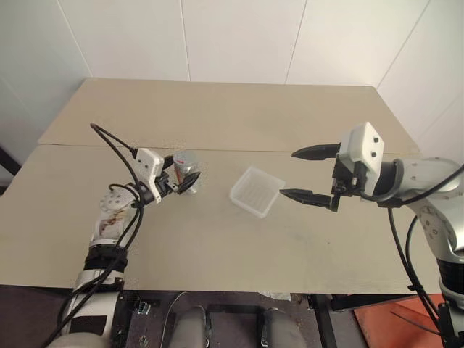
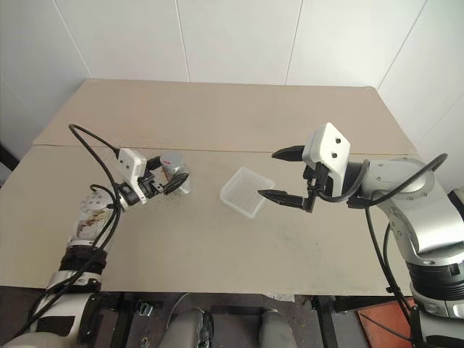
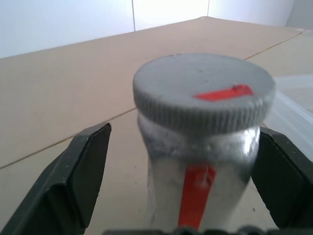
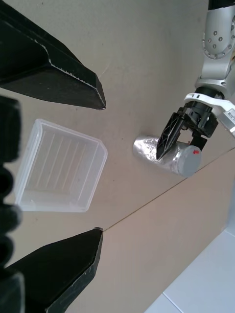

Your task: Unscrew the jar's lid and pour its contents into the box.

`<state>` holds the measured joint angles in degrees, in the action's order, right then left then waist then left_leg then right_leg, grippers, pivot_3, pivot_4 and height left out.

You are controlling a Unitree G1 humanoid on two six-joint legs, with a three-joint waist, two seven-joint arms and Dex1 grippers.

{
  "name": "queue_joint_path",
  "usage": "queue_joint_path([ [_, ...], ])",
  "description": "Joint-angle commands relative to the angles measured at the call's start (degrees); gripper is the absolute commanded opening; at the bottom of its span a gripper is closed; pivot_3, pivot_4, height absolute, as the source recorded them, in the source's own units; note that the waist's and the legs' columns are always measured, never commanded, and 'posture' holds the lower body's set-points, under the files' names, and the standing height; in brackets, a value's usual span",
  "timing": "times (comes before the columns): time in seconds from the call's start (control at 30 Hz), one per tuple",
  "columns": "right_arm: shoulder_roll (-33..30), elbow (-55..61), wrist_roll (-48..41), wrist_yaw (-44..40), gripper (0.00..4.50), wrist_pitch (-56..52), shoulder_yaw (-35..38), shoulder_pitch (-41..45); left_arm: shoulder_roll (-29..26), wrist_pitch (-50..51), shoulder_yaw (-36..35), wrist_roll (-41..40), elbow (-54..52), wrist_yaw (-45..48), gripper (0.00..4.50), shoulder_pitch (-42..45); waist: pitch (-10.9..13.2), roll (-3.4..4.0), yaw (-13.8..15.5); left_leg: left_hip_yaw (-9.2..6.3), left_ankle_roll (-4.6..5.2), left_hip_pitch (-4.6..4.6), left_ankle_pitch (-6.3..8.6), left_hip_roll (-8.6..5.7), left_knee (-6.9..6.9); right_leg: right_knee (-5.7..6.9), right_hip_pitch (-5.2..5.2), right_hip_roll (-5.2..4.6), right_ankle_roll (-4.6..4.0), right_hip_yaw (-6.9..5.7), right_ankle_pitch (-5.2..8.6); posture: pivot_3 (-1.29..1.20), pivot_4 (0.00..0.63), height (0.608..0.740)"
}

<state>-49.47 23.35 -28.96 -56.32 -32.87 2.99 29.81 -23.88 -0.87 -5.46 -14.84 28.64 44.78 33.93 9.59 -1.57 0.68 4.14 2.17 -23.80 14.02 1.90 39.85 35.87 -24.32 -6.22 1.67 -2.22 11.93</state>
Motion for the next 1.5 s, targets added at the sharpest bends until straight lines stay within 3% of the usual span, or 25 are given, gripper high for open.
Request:
queue_joint_path([
  [0.03,-0.4,1.6,-0.4,0.5,4.5,1.3,2.2,0.9,0.7,-2.0,0.0,0.7,0.5,-0.9,3.63,1.8,0.0,0.0,-0.1,-0.01,0.0,0.01,0.0,0.0,0.0,0.01,0.0,0.0,0.0,0.0,0.0,0.0,0.15,0.74],
  [0.2,-0.2,1.7,-0.4,0.8,4.5,1.4,2.2,1.2,1.4,-2.2,-0.1,0.5,-0.8,-0.8,2.1,0.9,0.0,0.0,0.0,-0.03,0.0,0.0,0.0,0.0,0.0,0.01,0.0,0.0,0.0,0.0,0.0,0.0,0.15,0.74],
  [0.23,-0.1,1.9,-0.4,0.9,4.5,1.4,2.2,1.2,1.5,-1.9,-0.2,0.4,-1.6,-1.0,1.98,0.5,0.0,0.0,0.0,-0.03,0.0,0.0,0.0,0.0,0.0,0.01,0.0,0.0,0.0,0.0,0.0,0.0,0.15,0.74],
  [0.4,2.0,2.0,-0.8,2.0,4.5,1.2,0.9,2.7,-1.0,2.9,-0.5,-1.8,-10.1,1.1,1.99,-0.9,0.0,-0.02,-0.2,-0.06,0.0,0.0,0.0,0.02,0.0,0.02,-0.01,0.0,0.0,0.0,0.0,0.0,0.15,0.74],
  [0.57,10.0,0.1,-3.7,4.6,4.5,-1.6,-2.6,10.9,-8.4,13.8,0.5,-9.2,-18.1,14.5,1.99,2.6,0.0,-0.01,-0.8,-0.06,-0.02,0.02,-0.01,0.05,0.0,0.11,-0.06,0.03,-0.01,0.03,-0.01,0.0,0.15,0.74],
  [0.7,17.5,-4.3,-4.1,7.6,4.5,-5.0,-6.2,19.9,-11.7,17.7,2.5,-13.5,-17.4,27.3,1.99,7.7,0.0,-0.01,-0.7,-0.09,-0.05,0.01,-0.03,0.03,-0.01,0.1,-0.04,0.05,-0.01,0.0,0.0,0.0,0.15,0.74],
  [0.93,25.9,-12.5,-0.1,11.8,4.5,-8.2,-12.8,28.2,-8.5,17.3,5.5,-12.7,-10.4,33.6,1.99,16.2,0.0,0.0,-0.4,0.24,-0.03,-0.07,-0.03,-0.02,0.02,0.1,-0.06,0.05,-0.01,-0.06,0.0,0.0,0.15,0.74],
  [1.33,29.7,-17.1,2.2,13.4,4.5,-10.7,-12.6,30.1,-6.7,13.6,5.6,-11.5,-7.3,36.0,1.99,17.8,0.0,0.0,-1.3,0.26,-0.03,-0.4,-0.03,0.0,0.01,0.24,-0.37,0.06,0.0,-0.06,-0.01,0.0,0.15,0.74],
  [1.43,29.7,-16.8,1.7,12.2,3.96,-10.3,-12.1,30.0,-6.7,13.2,5.5,-11.4,-7.3,36.2,1.99,17.8,0.0,0.0,-1.4,0.26,-0.03,-0.42,-0.03,0.0,0.01,0.25,-0.39,0.06,0.0,-0.06,-0.01,0.0,0.15,0.74],
  [1.5,29.8,-16.8,0.7,11.0,3.35,-10.3,-11.4,30.0,-6.9,13.1,5.5,-11.5,-7.7,36.7,1.99,17.7,0.0,0.0,-1.4,0.25,-0.03,-0.42,-0.03,0.01,0.01,0.24,-0.4,0.06,0.0,-0.06,-0.01,0.0,0.15,0.74],
])
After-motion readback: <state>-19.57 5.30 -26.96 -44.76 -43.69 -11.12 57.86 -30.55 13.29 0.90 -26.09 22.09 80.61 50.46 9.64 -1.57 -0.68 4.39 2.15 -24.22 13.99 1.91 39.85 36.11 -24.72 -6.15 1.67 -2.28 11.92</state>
